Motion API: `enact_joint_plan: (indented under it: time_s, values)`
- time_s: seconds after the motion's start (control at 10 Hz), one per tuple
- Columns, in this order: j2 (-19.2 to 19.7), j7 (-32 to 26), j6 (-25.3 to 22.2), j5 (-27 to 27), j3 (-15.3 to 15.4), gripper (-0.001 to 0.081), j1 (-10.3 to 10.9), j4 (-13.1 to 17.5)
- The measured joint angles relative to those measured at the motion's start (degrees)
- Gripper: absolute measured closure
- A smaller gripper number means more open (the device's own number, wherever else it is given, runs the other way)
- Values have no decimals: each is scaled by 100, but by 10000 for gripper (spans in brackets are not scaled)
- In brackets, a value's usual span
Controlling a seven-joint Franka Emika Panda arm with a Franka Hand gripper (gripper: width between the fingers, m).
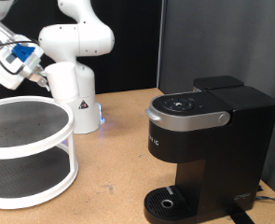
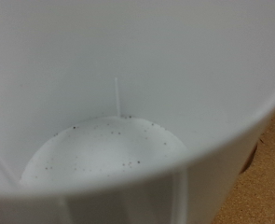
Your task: Make a cup of coffee with the keurig machine
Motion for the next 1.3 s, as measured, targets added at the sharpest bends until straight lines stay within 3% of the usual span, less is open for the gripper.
enact_joint_plan:
  time_s: [0.3, 0.7, 0.9, 1.2, 1.3]
  values:
    - [6, 552, 907, 585, 527, 739, 134, -294]
    - [16, 642, 1804, 1542, 971, 739, 624, -435]
    - [15, 613, 2039, 1690, 1078, 739, 788, -436]
    - [24, 660, 1961, 1752, 1053, 739, 796, -456]
    - [76, 704, 2140, 1825, 1122, 739, 831, -519]
